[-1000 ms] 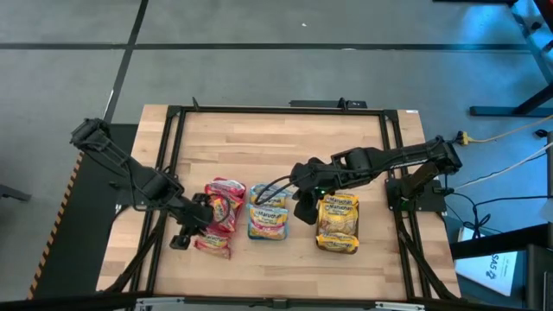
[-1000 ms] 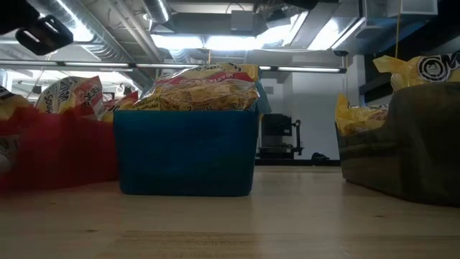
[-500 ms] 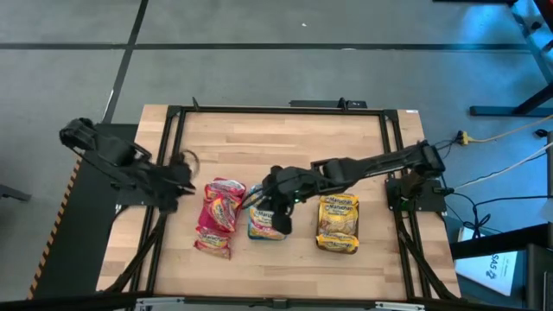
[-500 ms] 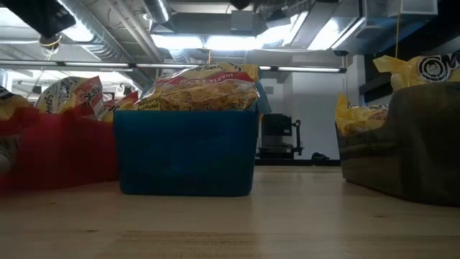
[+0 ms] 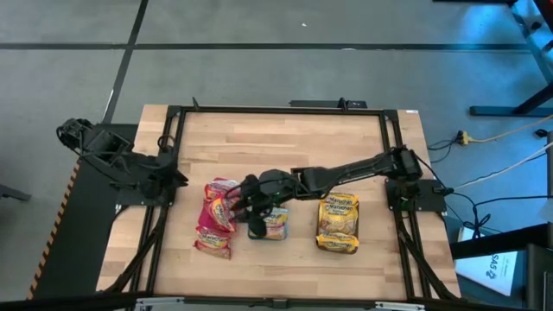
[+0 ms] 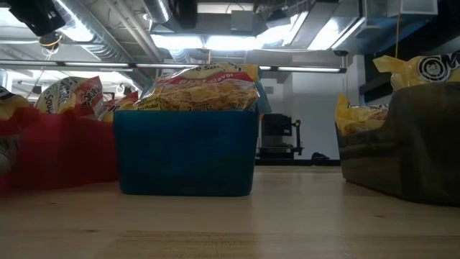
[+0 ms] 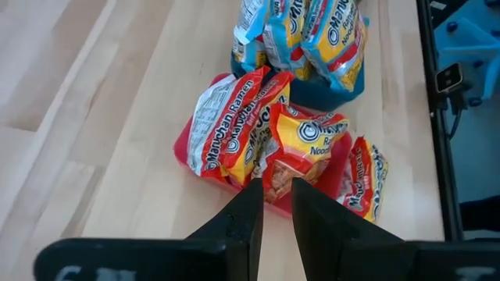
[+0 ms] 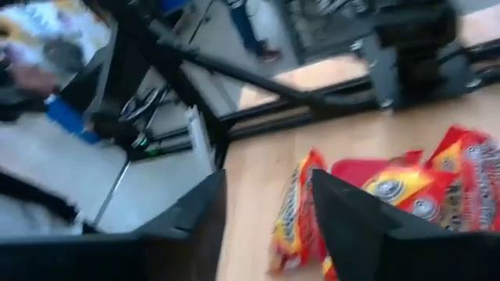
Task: Sort Maruchan noodles
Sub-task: Adjust the red noodle packs in the red bin
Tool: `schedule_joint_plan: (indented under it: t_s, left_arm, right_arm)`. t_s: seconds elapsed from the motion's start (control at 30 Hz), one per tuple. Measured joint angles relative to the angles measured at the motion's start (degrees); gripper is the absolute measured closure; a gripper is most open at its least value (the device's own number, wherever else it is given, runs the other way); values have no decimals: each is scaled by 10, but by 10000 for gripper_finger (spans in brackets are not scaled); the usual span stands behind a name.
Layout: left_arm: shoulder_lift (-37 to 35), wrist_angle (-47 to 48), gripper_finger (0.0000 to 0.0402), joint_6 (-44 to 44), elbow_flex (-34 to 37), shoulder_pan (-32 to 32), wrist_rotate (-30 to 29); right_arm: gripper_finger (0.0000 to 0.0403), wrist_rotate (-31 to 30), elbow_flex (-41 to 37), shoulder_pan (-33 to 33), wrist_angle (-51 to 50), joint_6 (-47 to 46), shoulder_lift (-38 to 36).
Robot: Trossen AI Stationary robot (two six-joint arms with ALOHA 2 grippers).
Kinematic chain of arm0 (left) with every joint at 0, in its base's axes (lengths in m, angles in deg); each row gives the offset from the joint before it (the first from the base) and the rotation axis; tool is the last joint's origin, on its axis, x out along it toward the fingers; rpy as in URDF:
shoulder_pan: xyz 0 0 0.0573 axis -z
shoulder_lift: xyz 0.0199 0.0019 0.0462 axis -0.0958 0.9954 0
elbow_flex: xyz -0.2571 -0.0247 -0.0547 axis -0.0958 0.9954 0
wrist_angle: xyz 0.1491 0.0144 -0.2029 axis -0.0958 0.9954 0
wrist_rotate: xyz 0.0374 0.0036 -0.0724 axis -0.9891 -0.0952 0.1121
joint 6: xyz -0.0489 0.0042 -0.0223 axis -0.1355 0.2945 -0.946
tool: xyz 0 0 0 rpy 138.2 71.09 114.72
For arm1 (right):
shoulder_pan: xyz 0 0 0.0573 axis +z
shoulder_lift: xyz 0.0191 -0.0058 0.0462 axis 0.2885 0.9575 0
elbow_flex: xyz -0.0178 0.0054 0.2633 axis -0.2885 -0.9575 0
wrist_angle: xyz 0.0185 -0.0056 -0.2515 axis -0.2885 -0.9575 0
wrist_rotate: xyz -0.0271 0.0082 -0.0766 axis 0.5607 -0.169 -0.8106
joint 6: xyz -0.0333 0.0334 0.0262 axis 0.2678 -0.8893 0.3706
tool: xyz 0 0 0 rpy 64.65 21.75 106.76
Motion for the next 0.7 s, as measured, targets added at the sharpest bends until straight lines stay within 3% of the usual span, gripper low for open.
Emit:
schedule_joint_plan:
  t_s: [0.13,0.27,0.53,0.7]
  left_arm:
    - [-1,3,340,20,0,0,1]
    - [-1,3,340,34,0,0,1]
    - [-6,55,340,42,0,0,8]
    - [-23,65,340,47,0,0,5]
  right_arm:
    - [182,-47,21,-11,17,-11,18]
    - [179,-45,108,-28,-1,21,48]
    - [207,-18,314,-58,-300,46,117]
    - [205,1,333,-61,-303,29,140]
